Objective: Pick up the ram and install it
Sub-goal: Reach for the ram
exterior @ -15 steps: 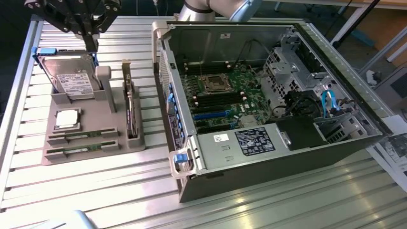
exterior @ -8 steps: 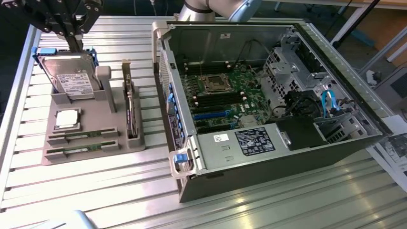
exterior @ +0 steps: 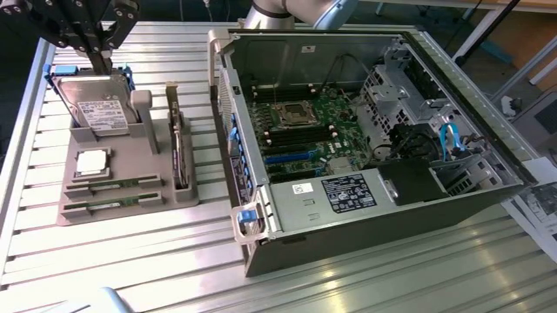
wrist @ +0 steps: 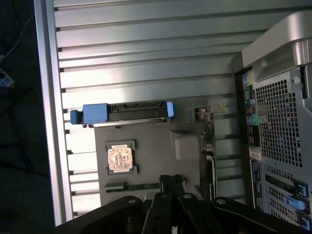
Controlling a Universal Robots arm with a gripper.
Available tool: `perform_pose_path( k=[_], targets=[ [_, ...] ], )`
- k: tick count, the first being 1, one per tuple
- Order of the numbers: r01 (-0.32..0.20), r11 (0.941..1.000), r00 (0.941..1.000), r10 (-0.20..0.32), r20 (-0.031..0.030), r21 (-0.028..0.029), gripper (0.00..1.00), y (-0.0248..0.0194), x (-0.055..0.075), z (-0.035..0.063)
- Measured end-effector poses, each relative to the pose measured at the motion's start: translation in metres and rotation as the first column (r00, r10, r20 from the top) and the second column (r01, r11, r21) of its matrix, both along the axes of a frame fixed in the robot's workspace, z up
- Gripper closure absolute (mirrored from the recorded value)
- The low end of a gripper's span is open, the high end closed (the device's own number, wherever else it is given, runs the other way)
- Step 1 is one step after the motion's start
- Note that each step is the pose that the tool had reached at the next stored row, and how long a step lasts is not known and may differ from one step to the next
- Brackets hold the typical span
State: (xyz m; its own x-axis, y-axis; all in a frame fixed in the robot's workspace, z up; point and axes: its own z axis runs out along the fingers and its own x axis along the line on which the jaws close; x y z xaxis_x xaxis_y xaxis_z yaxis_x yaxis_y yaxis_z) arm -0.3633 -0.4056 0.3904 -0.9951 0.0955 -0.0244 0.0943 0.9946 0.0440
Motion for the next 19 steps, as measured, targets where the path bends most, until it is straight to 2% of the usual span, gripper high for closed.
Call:
perform_pose_path(
  k=[5,9,15,17,19],
  targets=[
    [0.0,1.0,1.0,0.0,0.0001,-0.0001,0.9,-0.0112,0.0,0.0],
    [0.0,1.0,1.0,0.0,0.0001,-0.0025,0.9,-0.0252,0.0,0.0],
    [0.0,1.0,1.0,0.0,0.0001,-0.0065,0.9,-0.0413,0.0,-0.0001],
    [0.0,1.0,1.0,0.0,0.0001,-0.0068,0.9,-0.05,0.0,-0.0001],
    [0.0,1.0,1.0,0.0,0.0,-0.0069,0.9,-0.0567,0.0,0.0]
  ],
)
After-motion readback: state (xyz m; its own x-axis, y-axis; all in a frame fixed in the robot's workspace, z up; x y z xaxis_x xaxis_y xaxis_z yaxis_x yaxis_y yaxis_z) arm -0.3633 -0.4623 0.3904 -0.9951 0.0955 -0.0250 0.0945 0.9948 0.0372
